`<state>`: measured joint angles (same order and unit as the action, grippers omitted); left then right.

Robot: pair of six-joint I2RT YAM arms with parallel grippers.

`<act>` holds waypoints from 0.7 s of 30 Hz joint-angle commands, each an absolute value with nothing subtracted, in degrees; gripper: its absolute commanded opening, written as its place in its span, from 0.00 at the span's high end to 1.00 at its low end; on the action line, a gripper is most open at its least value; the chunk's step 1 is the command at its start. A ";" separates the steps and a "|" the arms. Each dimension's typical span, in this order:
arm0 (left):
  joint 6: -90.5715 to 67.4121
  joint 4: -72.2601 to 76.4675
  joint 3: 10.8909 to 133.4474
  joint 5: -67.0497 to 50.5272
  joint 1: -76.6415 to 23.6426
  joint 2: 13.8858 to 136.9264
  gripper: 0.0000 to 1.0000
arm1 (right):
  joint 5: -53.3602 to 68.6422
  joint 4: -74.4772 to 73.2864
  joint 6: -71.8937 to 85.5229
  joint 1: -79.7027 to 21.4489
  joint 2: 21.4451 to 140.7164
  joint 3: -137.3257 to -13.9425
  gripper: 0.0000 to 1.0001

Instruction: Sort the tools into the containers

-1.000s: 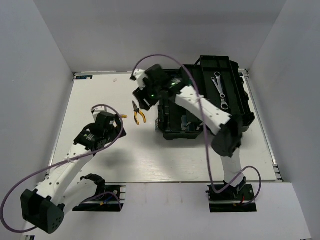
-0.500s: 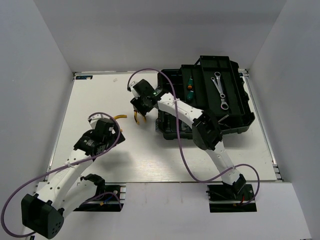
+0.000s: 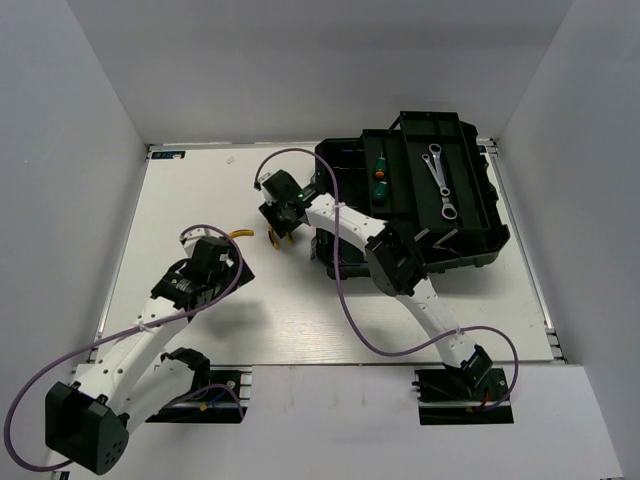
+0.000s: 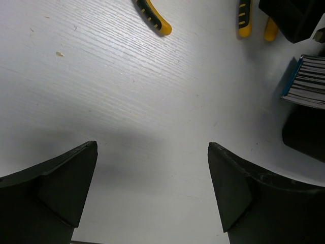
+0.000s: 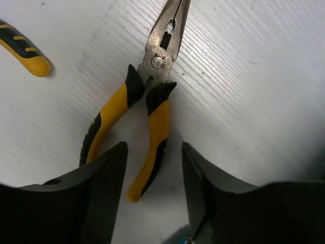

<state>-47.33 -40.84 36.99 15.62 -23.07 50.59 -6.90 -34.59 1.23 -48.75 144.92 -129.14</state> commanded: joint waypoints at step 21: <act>-53.53 -26.90 38.84 19.25 -17.32 74.70 0.00 | 3.95 -41.39 0.26 -46.76 127.90 -128.41 1.00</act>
